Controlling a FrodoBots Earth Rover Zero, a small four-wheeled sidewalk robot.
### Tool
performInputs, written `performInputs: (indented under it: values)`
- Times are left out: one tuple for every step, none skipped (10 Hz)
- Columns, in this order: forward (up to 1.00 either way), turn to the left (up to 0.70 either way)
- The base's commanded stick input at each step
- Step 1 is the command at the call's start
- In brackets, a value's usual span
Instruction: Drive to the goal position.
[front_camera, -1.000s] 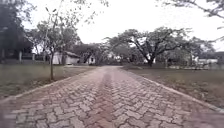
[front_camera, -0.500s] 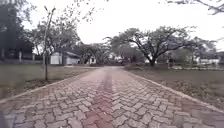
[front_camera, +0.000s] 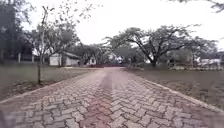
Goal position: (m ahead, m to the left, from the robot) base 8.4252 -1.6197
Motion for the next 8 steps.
performInputs:
  values:
    - [0.7, 0.0]
    - [0.7, 0.0]
    - [0.7, 0.0]
    - [0.7, 0.0]
    - [0.7, 0.0]
    - [0.7, 0.0]
    - [0.7, 0.0]
    - [0.7, 0.0]
